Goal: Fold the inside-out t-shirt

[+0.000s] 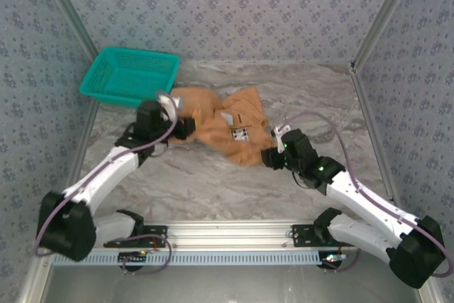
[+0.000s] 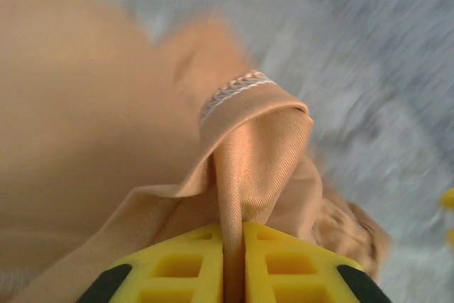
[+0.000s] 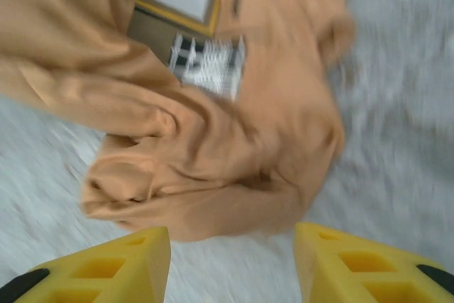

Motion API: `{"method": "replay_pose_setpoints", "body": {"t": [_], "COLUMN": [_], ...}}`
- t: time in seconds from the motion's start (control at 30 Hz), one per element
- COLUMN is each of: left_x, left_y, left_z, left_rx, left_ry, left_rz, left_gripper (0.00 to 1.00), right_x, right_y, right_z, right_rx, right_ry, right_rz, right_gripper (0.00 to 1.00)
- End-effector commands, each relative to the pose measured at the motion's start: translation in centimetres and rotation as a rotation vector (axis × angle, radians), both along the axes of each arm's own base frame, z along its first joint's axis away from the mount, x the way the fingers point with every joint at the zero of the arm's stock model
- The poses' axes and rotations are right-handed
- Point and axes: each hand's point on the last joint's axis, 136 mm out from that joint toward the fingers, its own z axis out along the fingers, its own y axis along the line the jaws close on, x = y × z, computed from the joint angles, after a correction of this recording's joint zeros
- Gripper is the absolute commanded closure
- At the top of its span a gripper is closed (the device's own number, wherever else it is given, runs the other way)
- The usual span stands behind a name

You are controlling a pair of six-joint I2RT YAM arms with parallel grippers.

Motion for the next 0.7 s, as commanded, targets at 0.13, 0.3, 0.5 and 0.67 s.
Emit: {"method": "replay_pose_setpoints", "body": {"t": [0.13, 0.3, 0.5, 0.67], "left_x": [-4.2, -4.0, -5.0, -4.4], "left_y": [1.7, -0.3, -8.3, -11.0], "left_z": [-5.7, -3.1, -5.0, -6.9], "left_rx": [0.121, 0.223, 0.252, 0.252], "left_ry": [0.187, -0.005, -0.021, -0.045], "left_rz": [0.078, 0.091, -0.219, -0.333], "left_gripper": [0.63, 0.41, 0.35, 0.32], "right_x": [1.7, 3.1, 3.8, 6.1], "right_y": [1.9, 4.9, 6.9, 6.4], "right_z": [0.1, -2.6, -6.4, -6.7], "right_rx": [0.091, 0.072, 0.143, 0.215], "right_ry": [0.04, 0.126, 0.25, 0.254], "right_rz": [-0.061, -0.027, -0.024, -0.055], "right_gripper": [0.44, 0.37, 0.4, 0.75]}}
